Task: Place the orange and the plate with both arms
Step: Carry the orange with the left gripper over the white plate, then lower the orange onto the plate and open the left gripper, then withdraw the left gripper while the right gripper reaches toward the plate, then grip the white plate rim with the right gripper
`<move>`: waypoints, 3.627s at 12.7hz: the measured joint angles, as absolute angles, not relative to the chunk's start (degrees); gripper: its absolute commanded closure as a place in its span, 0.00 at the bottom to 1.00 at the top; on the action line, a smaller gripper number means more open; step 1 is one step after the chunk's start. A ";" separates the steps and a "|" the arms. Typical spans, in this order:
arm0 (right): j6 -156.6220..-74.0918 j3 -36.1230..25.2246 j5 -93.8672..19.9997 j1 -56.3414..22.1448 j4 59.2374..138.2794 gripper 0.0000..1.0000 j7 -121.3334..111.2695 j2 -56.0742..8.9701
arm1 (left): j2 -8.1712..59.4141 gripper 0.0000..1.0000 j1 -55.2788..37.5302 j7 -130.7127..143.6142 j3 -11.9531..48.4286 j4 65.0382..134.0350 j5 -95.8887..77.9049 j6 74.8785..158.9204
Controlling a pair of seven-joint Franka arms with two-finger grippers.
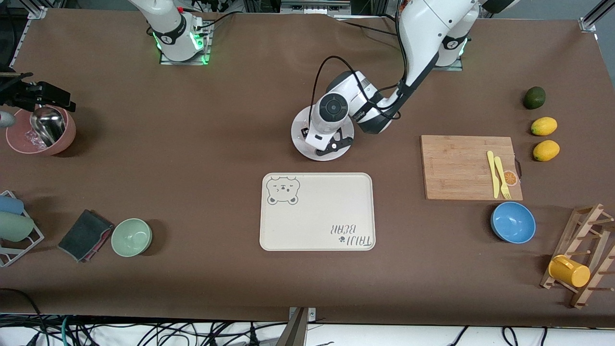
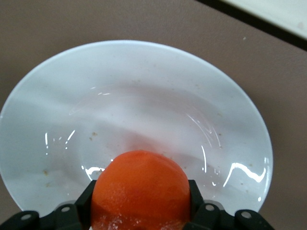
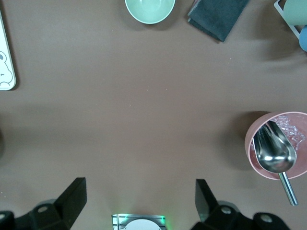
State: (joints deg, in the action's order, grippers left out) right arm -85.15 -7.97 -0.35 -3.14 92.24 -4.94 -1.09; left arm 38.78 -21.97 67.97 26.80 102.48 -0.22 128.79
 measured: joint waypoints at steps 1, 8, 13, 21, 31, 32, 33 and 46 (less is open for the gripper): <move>-85.15 -7.97 -0.35 -3.14 92.24 0.00 -4.94 -1.09 | 39.05 0.00 -22.12 67.97 26.80 102.45 -0.22 128.79; -84.90 -7.96 -0.35 -3.15 92.24 0.00 -4.99 -1.09 | 38.10 0.00 -21.05 68.06 22.06 90.86 -0.10 114.79; -75.05 -6.43 -0.14 -5.34 92.21 0.00 -4.93 -1.67 | 36.87 0.00 -11.11 56.33 15.50 79.70 0.72 99.97; -68.34 -5.91 -15.23 -7.90 92.99 0.00 -3.66 -8.12 | 32.93 0.00 8.18 21.36 15.43 79.06 2.76 94.92; -86.80 -5.71 -55.18 -12.32 93.89 0.00 -3.26 -27.64 | 15.07 0.00 1.84 7.50 3.71 83.02 -0.33 93.22; -89.77 -5.59 -59.77 -13.56 94.60 0.00 -3.46 -29.05 | 13.60 0.00 0.84 4.73 3.04 84.05 -0.33 93.25; -94.73 -5.36 -64.30 -15.57 95.92 0.00 -4.40 -30.09 | 12.18 0.00 0.49 0.96 2.65 85.30 -0.33 93.27; -128.36 -4.89 -93.93 -38.49 112.52 0.00 -43.68 -35.74 | 3.74 0.00 0.64 -7.59 0.16 94.80 -0.33 96.73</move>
State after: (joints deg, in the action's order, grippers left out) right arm -128.36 -4.89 -93.93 -38.49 112.52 -43.68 -35.74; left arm 3.74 0.64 -7.59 0.16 94.80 -0.33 96.73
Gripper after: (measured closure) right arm 0.000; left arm 0.000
